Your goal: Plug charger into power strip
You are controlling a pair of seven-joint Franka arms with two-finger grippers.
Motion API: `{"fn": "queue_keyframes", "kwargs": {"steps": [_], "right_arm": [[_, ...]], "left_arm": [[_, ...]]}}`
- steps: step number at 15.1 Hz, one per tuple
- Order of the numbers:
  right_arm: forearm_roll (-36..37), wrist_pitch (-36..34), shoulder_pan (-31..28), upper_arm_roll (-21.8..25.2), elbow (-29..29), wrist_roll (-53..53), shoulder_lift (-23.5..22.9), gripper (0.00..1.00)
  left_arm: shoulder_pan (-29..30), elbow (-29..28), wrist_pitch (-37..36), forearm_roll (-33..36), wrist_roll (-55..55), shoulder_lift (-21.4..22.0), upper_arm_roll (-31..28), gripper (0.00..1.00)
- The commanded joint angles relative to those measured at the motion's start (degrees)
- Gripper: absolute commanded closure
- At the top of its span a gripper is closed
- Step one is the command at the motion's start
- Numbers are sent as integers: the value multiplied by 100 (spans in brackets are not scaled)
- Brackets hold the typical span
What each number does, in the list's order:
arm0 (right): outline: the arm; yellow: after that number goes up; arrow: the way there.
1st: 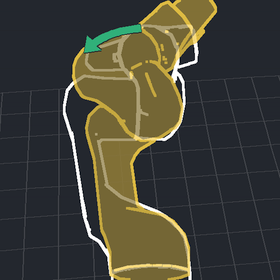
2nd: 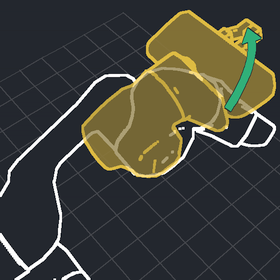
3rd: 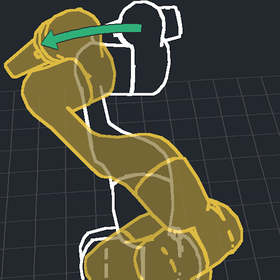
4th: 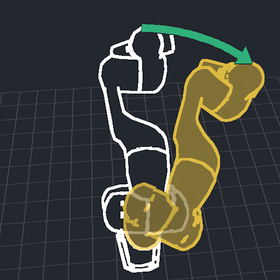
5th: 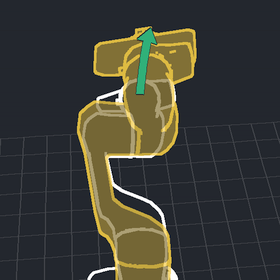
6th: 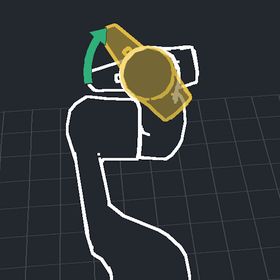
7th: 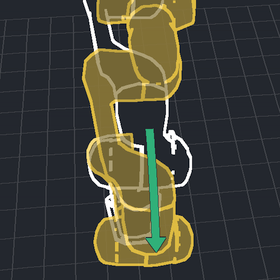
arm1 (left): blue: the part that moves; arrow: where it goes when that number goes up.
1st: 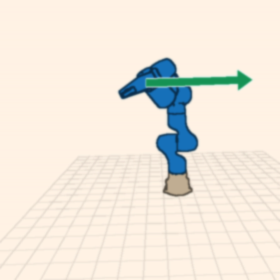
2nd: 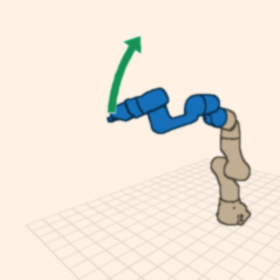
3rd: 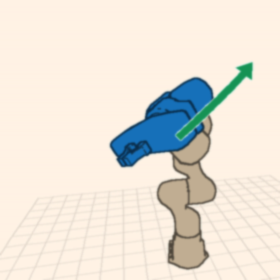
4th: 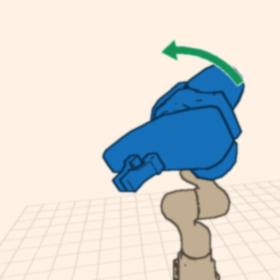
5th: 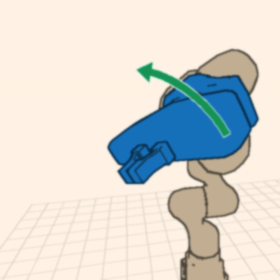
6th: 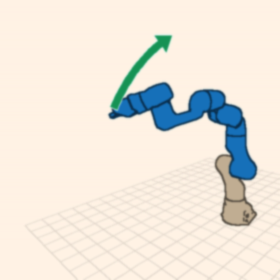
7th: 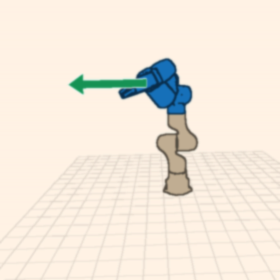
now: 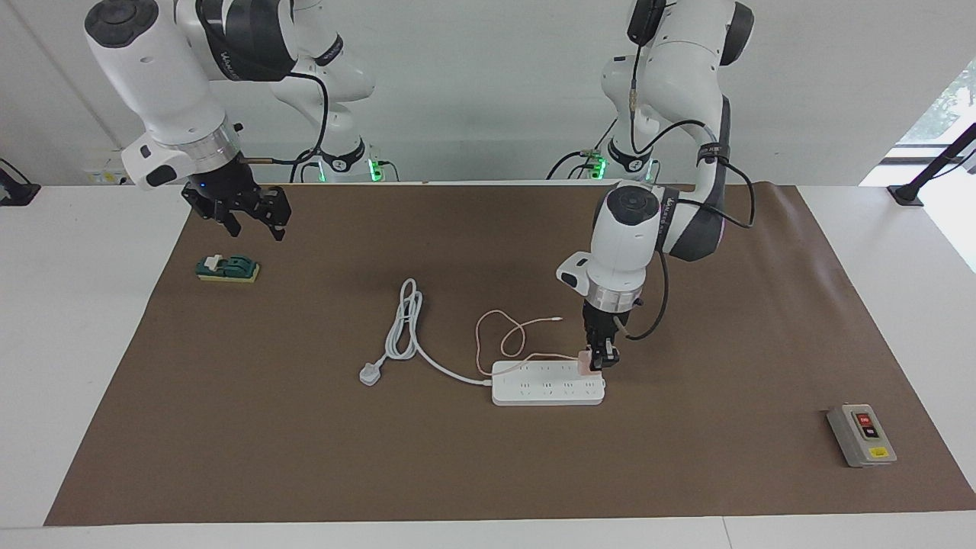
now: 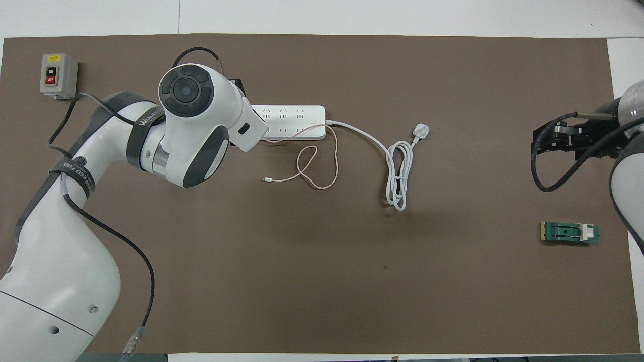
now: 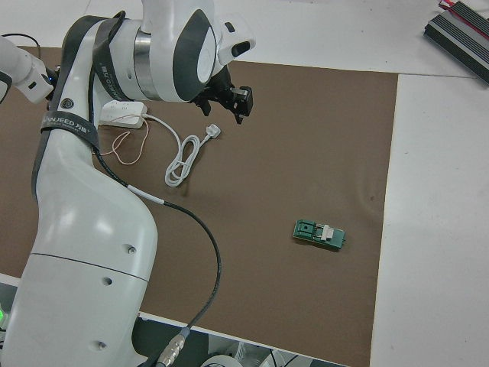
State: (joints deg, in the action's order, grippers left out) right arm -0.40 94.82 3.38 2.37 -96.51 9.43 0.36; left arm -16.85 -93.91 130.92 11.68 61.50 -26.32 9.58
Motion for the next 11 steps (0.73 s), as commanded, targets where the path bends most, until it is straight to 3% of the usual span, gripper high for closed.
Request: {"fn": "queue_keyframes", "kwargs": {"steps": [1,4,11], "right_arm": [[119,344,-161,-70,-649,-91,394,23],[128,458,-188,-70,-642,-73,394,18],[225,485,-311,-70,-641,-108,385,16]], "left_arm": [[-46,-206,224,124,38,-14,-71,100],[41,-163,49,115,73,4,-62,100],[33,-198,-365,36,64,48,-35,100]]}}
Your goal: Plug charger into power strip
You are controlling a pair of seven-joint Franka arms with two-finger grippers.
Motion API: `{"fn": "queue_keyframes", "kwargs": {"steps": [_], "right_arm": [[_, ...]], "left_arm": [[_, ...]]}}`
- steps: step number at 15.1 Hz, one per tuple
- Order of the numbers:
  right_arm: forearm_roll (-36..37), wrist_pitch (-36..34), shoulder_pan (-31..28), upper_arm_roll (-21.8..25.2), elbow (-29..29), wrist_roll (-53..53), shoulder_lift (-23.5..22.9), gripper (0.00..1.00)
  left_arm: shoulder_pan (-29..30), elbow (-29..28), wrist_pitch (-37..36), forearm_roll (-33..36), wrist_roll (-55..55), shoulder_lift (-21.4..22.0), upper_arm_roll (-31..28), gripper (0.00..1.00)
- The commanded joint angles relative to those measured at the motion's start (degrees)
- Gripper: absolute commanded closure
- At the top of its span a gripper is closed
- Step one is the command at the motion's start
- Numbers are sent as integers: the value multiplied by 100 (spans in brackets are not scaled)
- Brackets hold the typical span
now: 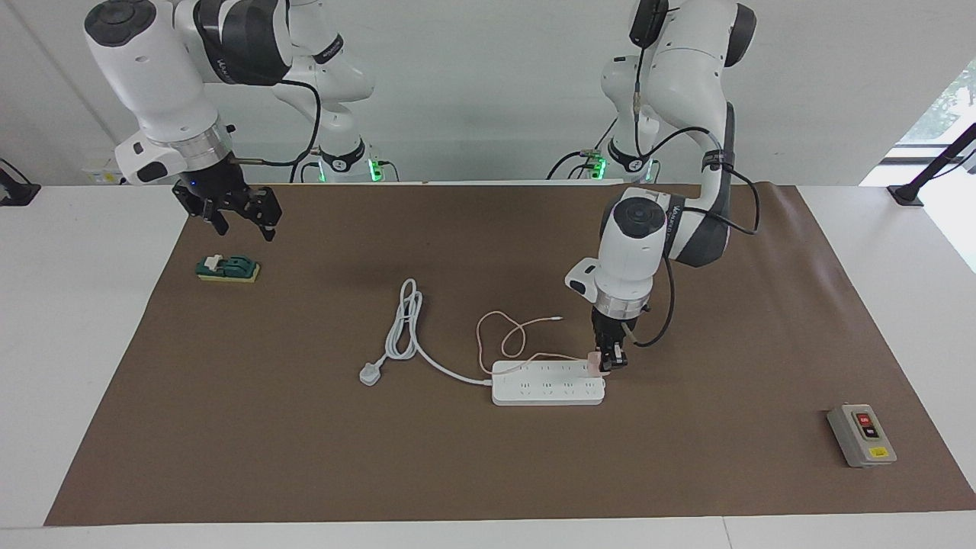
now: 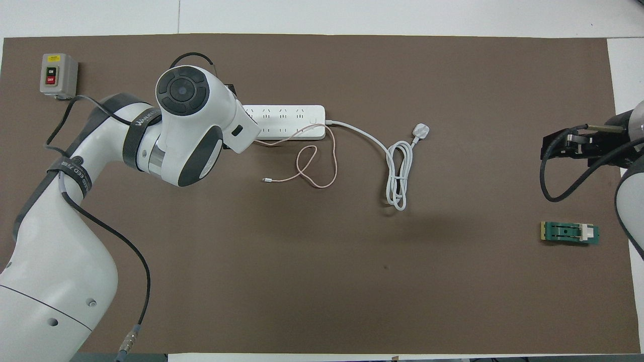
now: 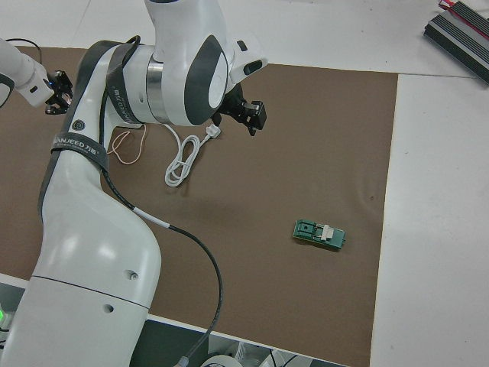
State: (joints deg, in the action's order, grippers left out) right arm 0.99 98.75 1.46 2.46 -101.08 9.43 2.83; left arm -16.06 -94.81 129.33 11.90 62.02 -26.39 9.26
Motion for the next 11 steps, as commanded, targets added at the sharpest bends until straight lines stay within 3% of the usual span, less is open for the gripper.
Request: {"fn": "queue_keyframes", "kwargs": {"steps": [1,11], "right_arm": [[85,83,-111,-79,-184,-108,148,16],[77,83,-190,-79,-184,-1084,148,16]], "left_arm": [[-29,-91,-232,-82,-14,55,-3,100],[32,-126,-417,-1462,-417,81,-12,100]]}}
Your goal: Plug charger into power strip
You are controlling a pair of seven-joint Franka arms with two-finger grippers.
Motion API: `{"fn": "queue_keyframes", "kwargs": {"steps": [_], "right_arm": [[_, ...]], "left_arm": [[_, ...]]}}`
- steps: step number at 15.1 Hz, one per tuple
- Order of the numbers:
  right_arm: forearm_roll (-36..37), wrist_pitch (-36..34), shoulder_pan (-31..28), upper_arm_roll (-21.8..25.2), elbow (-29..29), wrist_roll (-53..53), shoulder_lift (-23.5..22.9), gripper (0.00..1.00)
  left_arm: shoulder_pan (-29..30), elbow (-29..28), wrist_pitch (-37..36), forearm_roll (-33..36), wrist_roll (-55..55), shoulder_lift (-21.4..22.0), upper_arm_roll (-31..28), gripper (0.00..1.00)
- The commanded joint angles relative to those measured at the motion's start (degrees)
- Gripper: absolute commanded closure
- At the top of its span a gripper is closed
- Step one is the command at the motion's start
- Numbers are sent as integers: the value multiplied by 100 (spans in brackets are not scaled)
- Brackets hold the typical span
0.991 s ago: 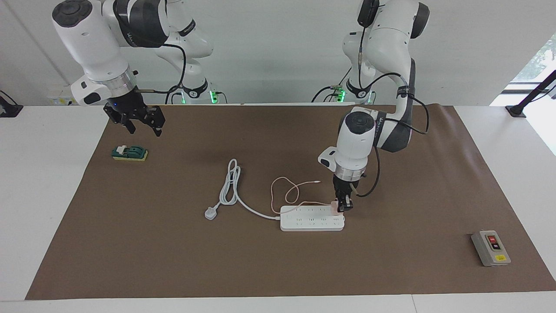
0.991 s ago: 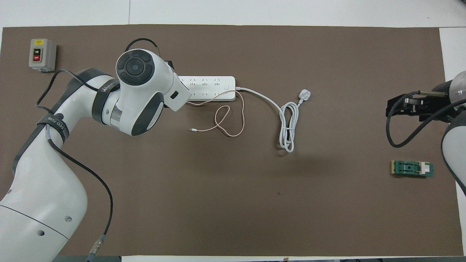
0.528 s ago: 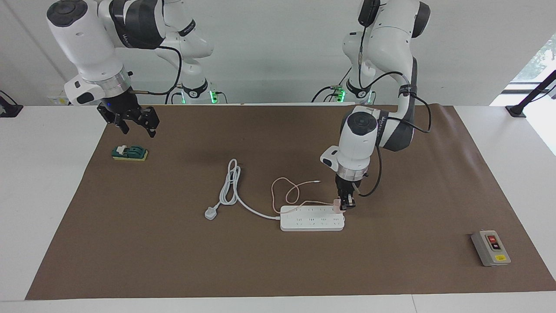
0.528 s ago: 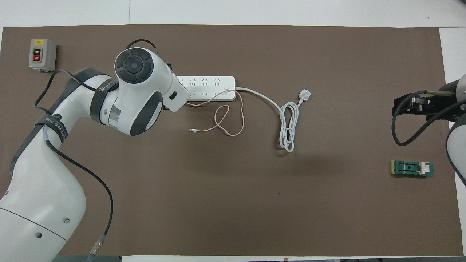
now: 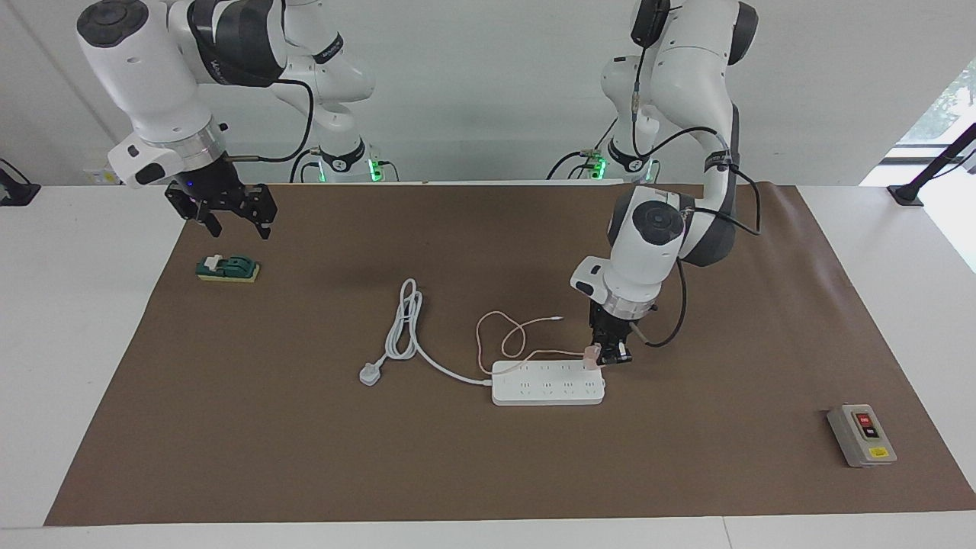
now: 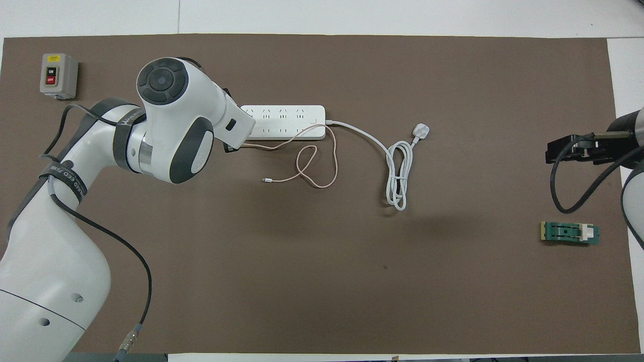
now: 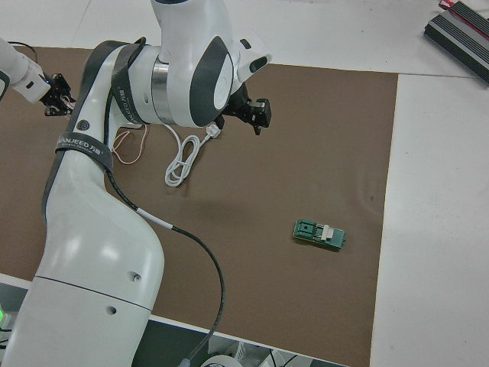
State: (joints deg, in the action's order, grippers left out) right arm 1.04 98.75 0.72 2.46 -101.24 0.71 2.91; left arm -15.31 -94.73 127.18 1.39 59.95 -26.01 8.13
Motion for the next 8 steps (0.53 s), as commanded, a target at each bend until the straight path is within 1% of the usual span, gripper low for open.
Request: {"fn": "queue_keyframes", "kwargs": {"steps": [1,3,5,8], "right_arm": [[80,74,-116,-80,-168,-195,140,16],[71,74,-116,-80,-169,-186,140,15],[71,65,-116,-80,-168,-124,140,0],[71,65,-107,-80,-160,-115,140,0]], "left_arm": [[-51,-125,-229,-437,-421,44,110,100],[-86,6,-395,-481,-502,35,110,100],[1,226,-641,-456,-476,9,101,100],[-42,227,-607,-464,-484,0,93,100]]}}
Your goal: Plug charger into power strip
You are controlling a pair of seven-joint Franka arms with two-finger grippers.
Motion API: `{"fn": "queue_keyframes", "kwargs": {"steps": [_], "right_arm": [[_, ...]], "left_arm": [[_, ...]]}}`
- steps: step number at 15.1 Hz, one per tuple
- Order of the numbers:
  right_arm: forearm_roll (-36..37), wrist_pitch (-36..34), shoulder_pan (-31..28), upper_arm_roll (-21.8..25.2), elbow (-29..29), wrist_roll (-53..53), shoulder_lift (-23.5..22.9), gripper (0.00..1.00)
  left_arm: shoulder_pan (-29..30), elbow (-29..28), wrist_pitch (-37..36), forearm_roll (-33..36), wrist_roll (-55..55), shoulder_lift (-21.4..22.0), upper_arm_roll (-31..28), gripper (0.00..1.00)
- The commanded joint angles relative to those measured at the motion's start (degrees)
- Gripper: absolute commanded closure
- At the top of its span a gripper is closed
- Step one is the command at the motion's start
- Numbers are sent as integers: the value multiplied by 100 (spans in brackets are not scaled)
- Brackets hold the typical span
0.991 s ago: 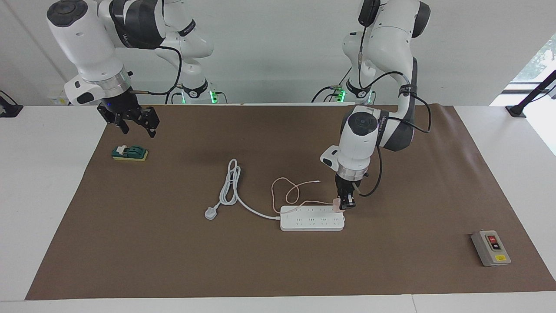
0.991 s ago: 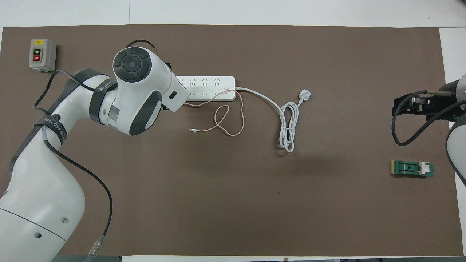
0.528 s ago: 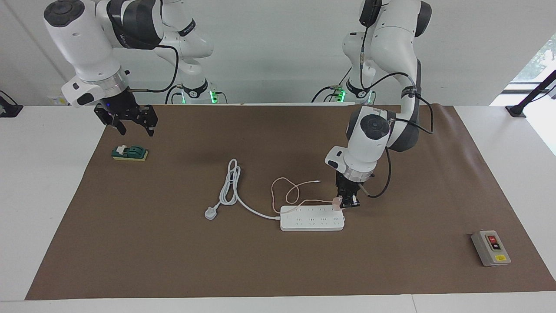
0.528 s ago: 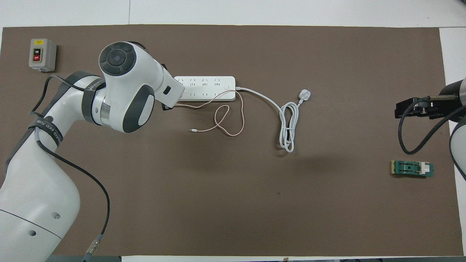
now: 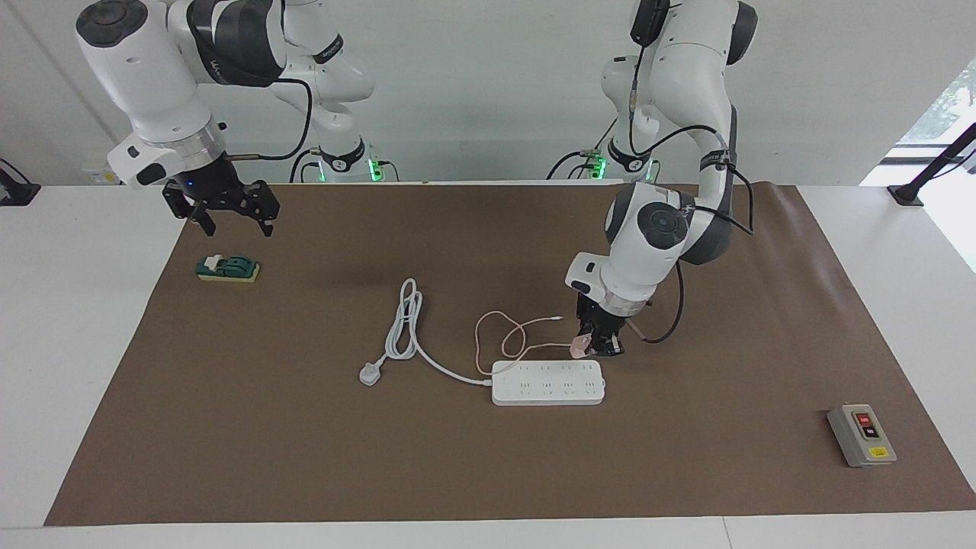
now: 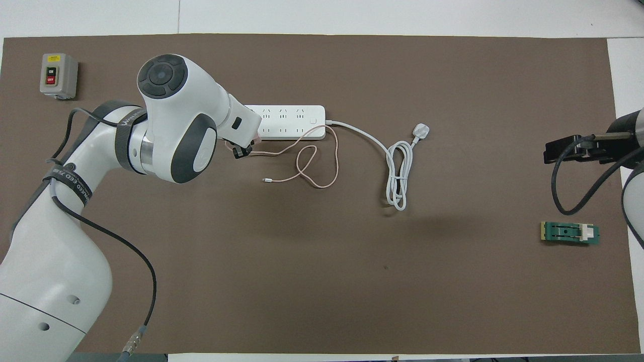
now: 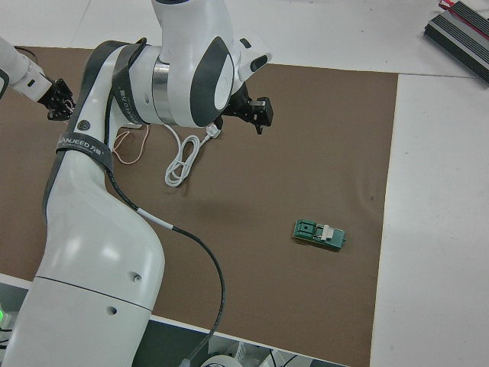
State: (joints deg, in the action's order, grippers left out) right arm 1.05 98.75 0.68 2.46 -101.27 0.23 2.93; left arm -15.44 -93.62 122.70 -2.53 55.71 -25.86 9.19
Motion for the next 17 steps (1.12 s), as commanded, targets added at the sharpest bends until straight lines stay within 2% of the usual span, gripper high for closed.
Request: {"fn": "queue_keyframes", "kwargs": {"steps": [1,7,9,17], "right_arm": [[71,65,-94,-79,-156,-67,138,0],[71,65,-103,-88,-156,-76,129,0],[71,65,-103,-79,-156,-76,129,0],[71,65,-103,-88,-156,-67,129,0]], "left_arm": [[-56,90,-89,-55,-78,-24,-14,100],[85,125,52,15,-26,-33,-49,100],[15,98,315,304,-34,-50,-49,100],[-65,-25,677,393,-78,-59,-58,100]]}}
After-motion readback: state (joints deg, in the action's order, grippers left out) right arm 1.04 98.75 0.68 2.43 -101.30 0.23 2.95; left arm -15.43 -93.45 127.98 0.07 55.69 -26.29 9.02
